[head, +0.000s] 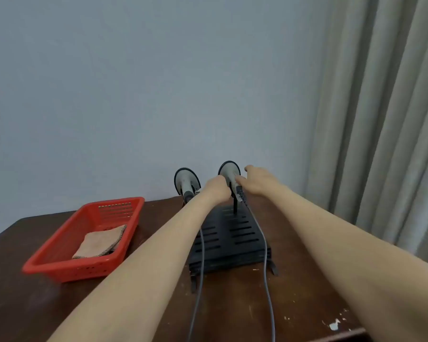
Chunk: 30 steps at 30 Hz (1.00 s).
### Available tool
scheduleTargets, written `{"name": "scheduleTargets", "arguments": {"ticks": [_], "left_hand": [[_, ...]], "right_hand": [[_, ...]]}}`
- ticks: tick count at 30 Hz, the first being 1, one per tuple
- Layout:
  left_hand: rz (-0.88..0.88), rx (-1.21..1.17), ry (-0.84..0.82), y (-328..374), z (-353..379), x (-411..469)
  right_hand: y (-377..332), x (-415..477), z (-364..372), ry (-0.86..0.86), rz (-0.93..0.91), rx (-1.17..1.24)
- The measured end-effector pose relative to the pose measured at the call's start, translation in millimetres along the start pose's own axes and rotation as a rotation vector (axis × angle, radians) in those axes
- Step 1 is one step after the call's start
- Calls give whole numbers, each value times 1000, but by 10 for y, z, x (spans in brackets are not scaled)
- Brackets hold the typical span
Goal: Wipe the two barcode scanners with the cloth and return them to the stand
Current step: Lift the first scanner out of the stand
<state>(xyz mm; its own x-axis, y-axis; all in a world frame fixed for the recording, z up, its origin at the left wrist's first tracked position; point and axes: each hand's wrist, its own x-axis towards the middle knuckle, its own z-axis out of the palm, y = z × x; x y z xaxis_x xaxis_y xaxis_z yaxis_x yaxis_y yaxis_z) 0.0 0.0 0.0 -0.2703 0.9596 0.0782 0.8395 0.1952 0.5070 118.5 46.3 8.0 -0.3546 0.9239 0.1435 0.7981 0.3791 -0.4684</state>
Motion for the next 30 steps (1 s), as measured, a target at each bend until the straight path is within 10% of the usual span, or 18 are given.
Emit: {"name": "scheduleTargets", "arguments": {"ticks": [30], "left_hand": [[-134, -260, 214, -191, 798, 374]], "right_hand": [[25, 345, 313, -8, -13, 71]]}}
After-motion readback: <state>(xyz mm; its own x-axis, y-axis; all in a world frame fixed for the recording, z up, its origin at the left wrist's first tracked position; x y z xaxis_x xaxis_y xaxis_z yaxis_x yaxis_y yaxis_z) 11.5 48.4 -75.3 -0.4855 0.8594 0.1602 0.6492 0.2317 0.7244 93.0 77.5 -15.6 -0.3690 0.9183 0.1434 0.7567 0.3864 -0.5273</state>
